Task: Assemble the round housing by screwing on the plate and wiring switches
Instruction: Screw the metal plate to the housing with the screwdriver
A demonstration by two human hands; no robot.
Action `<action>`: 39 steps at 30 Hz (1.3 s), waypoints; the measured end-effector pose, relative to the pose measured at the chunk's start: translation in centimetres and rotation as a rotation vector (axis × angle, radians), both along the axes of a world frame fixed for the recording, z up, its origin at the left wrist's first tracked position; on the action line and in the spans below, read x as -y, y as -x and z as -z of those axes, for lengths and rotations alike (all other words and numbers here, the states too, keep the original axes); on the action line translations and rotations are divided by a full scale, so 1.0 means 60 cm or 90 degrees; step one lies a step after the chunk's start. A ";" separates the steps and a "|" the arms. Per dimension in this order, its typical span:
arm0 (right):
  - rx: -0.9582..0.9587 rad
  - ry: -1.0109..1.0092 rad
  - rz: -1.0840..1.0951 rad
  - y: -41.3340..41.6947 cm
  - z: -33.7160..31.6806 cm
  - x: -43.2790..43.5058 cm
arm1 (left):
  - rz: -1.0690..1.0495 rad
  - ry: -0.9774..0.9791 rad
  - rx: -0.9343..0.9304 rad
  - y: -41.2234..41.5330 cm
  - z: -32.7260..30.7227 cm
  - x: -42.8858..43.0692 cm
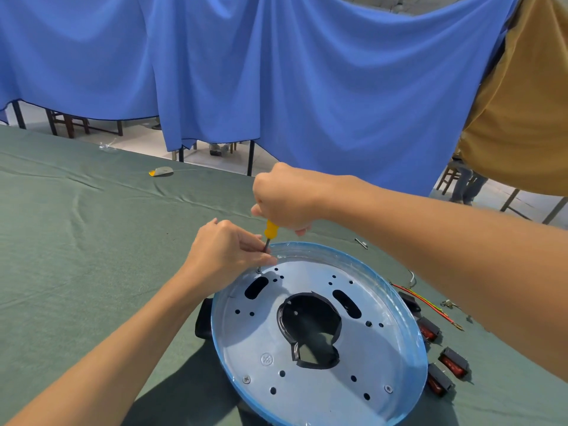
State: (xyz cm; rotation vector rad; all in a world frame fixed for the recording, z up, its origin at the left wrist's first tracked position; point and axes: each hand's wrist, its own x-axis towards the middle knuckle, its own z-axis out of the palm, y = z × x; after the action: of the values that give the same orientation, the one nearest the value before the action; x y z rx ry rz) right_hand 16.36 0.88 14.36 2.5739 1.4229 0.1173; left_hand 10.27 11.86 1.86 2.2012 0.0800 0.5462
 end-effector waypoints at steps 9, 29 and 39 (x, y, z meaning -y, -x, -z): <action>0.010 0.000 -0.001 0.004 -0.006 0.007 | 0.023 -0.049 0.002 0.000 -0.001 -0.001; -0.012 -0.047 -0.046 0.002 -0.009 0.006 | 0.083 0.013 0.007 -0.004 0.005 -0.011; 0.011 -0.005 -0.057 0.002 -0.016 0.000 | 0.100 0.035 -0.037 -0.003 0.003 -0.007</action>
State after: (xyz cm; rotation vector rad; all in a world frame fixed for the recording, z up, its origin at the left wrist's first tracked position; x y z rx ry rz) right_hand 16.24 0.90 15.30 2.5090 1.5346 0.1581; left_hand 10.44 12.29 1.66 2.1474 -0.0458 0.3887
